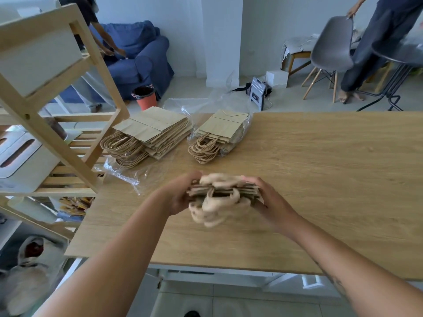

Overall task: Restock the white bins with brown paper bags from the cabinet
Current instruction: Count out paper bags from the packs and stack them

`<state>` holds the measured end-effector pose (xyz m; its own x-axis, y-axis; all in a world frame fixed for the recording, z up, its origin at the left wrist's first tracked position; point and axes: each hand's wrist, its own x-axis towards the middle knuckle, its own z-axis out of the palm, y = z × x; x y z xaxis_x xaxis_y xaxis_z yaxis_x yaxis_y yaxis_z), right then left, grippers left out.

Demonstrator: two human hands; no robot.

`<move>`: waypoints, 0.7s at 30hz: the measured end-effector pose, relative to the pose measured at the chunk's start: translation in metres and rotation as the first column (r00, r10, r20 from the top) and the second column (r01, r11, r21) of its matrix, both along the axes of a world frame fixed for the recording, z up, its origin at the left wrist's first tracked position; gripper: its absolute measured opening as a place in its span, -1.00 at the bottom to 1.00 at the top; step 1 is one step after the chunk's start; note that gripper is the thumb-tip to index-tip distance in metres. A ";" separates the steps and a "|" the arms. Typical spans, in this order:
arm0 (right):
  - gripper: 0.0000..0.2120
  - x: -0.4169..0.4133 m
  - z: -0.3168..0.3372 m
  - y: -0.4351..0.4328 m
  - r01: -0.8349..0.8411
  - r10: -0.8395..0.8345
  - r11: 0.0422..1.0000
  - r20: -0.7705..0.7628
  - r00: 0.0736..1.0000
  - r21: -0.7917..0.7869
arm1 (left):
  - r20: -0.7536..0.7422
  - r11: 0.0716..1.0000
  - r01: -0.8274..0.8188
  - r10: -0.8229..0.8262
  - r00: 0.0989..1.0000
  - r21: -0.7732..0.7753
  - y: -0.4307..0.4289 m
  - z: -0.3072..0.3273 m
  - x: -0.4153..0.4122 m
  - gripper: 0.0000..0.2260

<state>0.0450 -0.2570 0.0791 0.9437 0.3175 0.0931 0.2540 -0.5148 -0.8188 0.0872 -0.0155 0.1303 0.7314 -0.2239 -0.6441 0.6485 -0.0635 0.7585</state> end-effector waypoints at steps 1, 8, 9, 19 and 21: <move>-0.68 0.005 0.010 0.002 0.026 -0.023 0.999 -0.072 0.997 0.036 | 0.022 0.998 -0.019 0.021 1.000 -0.064 0.000 0.005 0.001 -0.73; -0.66 0.032 0.037 0.000 0.168 -0.115 0.975 -0.317 0.941 0.145 | 0.148 0.987 -0.123 0.137 0.980 -0.099 -0.001 -0.002 0.016 -0.19; -0.65 0.034 0.036 0.000 0.178 -0.120 0.972 -0.330 0.936 0.151 | 0.188 0.991 -0.084 0.102 0.977 -0.102 -0.002 -0.005 0.015 -0.05; -0.52 0.037 0.029 0.015 0.256 -0.190 0.953 -0.342 0.920 0.161 | 0.639 0.825 -0.106 -0.340 0.690 0.554 -0.003 -0.038 0.014 -0.32; -0.41 0.036 0.032 0.020 0.262 -0.195 0.951 -0.335 0.922 0.166 | 0.667 0.925 -0.065 -0.221 0.712 0.375 -0.003 -0.040 0.017 -0.30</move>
